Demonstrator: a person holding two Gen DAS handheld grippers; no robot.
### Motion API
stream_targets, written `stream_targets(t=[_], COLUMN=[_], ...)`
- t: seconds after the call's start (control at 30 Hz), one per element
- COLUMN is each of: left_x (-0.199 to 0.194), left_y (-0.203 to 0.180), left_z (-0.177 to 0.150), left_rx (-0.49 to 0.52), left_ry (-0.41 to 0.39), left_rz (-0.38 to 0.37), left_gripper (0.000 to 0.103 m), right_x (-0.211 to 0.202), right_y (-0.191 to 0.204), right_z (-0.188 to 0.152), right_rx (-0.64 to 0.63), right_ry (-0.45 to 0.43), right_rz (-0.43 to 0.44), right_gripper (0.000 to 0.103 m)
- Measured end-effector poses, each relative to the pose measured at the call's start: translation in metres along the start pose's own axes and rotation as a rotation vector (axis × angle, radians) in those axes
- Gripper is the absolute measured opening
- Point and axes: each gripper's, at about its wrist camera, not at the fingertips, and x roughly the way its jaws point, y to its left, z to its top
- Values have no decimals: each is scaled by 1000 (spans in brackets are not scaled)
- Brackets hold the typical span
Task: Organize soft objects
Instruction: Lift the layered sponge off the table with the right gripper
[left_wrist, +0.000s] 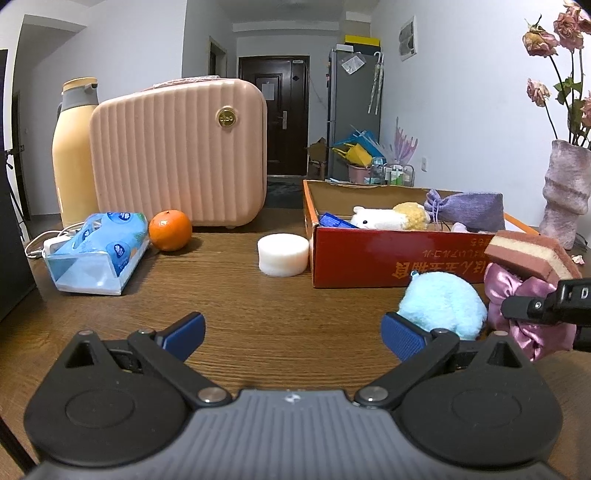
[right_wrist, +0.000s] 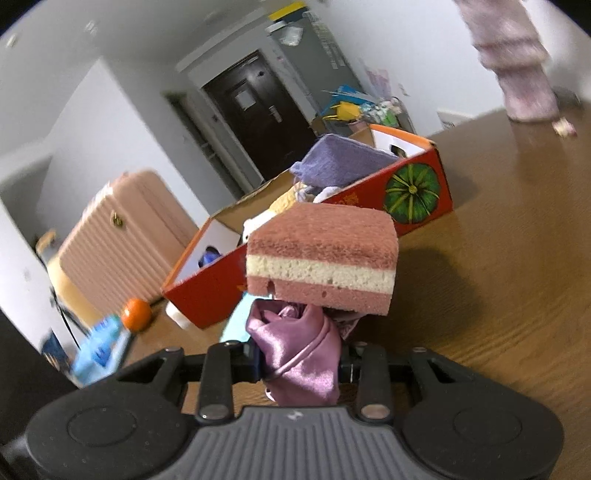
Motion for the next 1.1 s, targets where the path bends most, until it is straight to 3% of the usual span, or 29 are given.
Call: stream_targets(t=[0.27, 0.6, 0.7, 0.77, 0.83, 0.9, 0.97, 1.1], left_x=[-1, 3, 3, 3, 2, 3, 3, 2], left_y=[-2, 1, 1, 1, 1, 1, 0, -2], left_z=[0, 1, 1, 1, 1, 1, 1, 1], left_rx=[14, 5, 8, 6, 5, 5, 5, 10], left_ry=[-19, -9, -10, -8, -6, -3, -1, -4], left_rz=[28, 46, 42, 37, 32, 26, 19, 6], left_gripper=[103, 103, 103, 103, 103, 103, 103, 103], right_x=[3, 10, 13, 10, 5, -2, -7, -11], right_y=[18, 8, 9, 10, 13, 16, 19, 29], right_z=[-1, 1, -2, -3, -3, -2, -2, -1], right_rx=[-310, -321, -332, -341, -353, -367, -386, -460], right_ry=[17, 69, 93, 79, 37, -6, -53, -136], right_rz=[-101, -118, -129, -145, -160, -170, -184, -229], right_gripper=[32, 35, 47, 72, 85, 87, 96, 97])
